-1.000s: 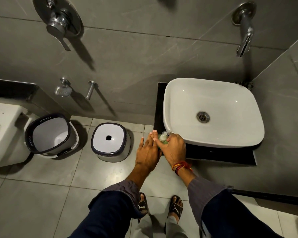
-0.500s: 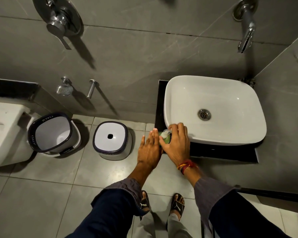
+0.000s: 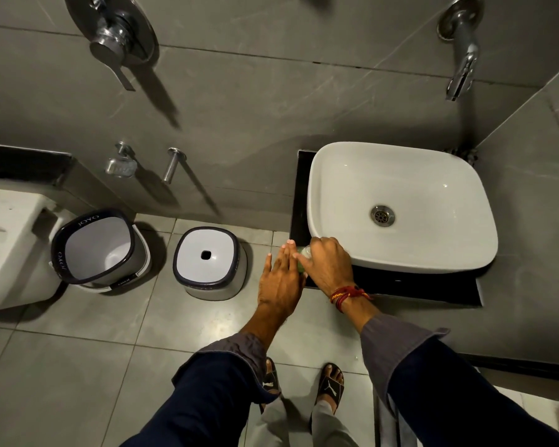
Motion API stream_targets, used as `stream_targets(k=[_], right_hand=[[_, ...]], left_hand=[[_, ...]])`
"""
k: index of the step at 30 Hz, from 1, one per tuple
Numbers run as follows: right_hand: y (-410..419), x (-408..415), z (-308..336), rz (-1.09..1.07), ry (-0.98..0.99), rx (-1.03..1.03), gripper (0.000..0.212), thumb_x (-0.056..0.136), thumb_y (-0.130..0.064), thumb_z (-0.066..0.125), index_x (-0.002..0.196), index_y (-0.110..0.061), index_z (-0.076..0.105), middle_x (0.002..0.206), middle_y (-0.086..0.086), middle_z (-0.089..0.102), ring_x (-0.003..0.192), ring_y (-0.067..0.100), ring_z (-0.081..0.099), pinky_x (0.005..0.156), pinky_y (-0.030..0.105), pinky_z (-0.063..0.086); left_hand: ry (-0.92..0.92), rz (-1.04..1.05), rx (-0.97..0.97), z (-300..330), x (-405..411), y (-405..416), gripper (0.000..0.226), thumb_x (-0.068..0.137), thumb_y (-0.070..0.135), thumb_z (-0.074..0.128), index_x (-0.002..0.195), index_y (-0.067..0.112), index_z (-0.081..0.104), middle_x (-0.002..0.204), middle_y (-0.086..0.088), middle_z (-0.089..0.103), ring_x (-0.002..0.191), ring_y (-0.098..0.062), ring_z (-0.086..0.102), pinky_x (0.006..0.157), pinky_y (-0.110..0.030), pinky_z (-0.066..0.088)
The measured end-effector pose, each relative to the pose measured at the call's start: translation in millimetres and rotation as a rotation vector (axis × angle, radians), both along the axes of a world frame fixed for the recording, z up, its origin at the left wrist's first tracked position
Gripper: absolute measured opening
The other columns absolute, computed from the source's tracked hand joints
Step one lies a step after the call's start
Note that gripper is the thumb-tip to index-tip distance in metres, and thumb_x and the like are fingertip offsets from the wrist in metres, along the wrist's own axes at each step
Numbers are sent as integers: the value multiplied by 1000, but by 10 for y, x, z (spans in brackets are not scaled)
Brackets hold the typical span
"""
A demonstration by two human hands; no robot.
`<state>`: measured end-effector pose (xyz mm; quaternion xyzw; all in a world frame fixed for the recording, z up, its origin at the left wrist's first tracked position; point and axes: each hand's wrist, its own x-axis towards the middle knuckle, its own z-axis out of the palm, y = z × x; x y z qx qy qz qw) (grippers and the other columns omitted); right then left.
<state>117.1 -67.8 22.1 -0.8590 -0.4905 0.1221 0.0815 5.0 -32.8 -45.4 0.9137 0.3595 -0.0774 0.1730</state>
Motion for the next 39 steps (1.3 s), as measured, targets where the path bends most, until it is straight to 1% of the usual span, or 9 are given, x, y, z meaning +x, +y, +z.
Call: stream_targets(k=[2, 5, 11, 15, 18, 25, 31, 36, 39], right_hand=[[-44, -12, -51, 44, 29, 25, 44, 95, -35, 59, 126, -4, 59, 123, 17, 65, 113, 32, 61, 95, 40, 54], [-71, 7, -110, 104, 8, -13, 32, 98, -21, 55, 123, -1, 58, 122, 19, 63, 112, 32, 61, 99, 40, 53], [-13, -25, -86, 1, -39, -17, 44, 100, -38, 51, 119, 0, 62, 114, 20, 68, 103, 31, 67, 90, 37, 58], [-137, -65, -115, 3, 79, 64, 47, 92, -26, 64, 130, -1, 55, 124, 20, 63, 114, 35, 62, 102, 42, 53], [-190, -31, -149, 8, 109, 91, 37, 93, -17, 62, 126, -2, 58, 123, 19, 65, 112, 32, 63, 102, 39, 53], [-128, -43, -109, -85, 102, 76, 43, 93, -34, 65, 120, -2, 61, 116, 19, 68, 104, 31, 67, 92, 39, 58], [-126, -65, -119, -120, 153, 117, 37, 94, -27, 63, 117, 1, 63, 116, 20, 67, 104, 32, 66, 92, 39, 58], [-50, -72, -68, -172, 88, 33, 50, 96, -47, 57, 113, -2, 65, 110, 18, 71, 98, 30, 69, 84, 37, 59], [-70, -102, -52, -199, 107, 68, 52, 93, -46, 60, 116, 0, 62, 110, 19, 68, 97, 32, 68, 83, 40, 61]], left_hand=[[3, -9, 6, 10, -9, -7, 76, 107, 40, 40, 159, 5, -4, 168, -14, -6, 156, -28, 0, 127, -49, 5], [-17, 13, -12, 28, -9, -12, 76, 107, 41, 37, 159, 5, -5, 169, -13, -3, 156, -27, 1, 127, -49, 6], [11, 2, 4, 42, 4, -5, 74, 108, 39, 35, 159, 5, -6, 169, -13, -7, 156, -27, -3, 127, -49, 4], [5, -10, -13, 36, -8, -16, 82, 105, 43, 44, 159, 5, -6, 168, -13, -8, 156, -27, -2, 127, -50, 4], [-23, 17, -20, 43, 5, -18, 80, 105, 41, 44, 159, 5, -4, 168, -14, -4, 156, -28, 1, 127, -49, 5], [8, 0, -12, 42, 7, -18, 75, 107, 40, 39, 159, 8, -4, 169, -12, -7, 156, -27, -3, 127, -50, 7], [19, 3, -4, 51, 16, -28, 78, 106, 43, 42, 159, 7, -2, 169, -14, -6, 156, -28, -2, 127, -50, 6], [34, 0, 6, 54, 15, -32, 78, 107, 40, 39, 158, 4, -8, 168, -15, -8, 156, -28, -4, 127, -49, 6], [41, -18, 7, 61, 15, -35, 80, 106, 39, 42, 158, 5, -8, 168, -15, -10, 156, -28, -5, 127, -50, 6]])
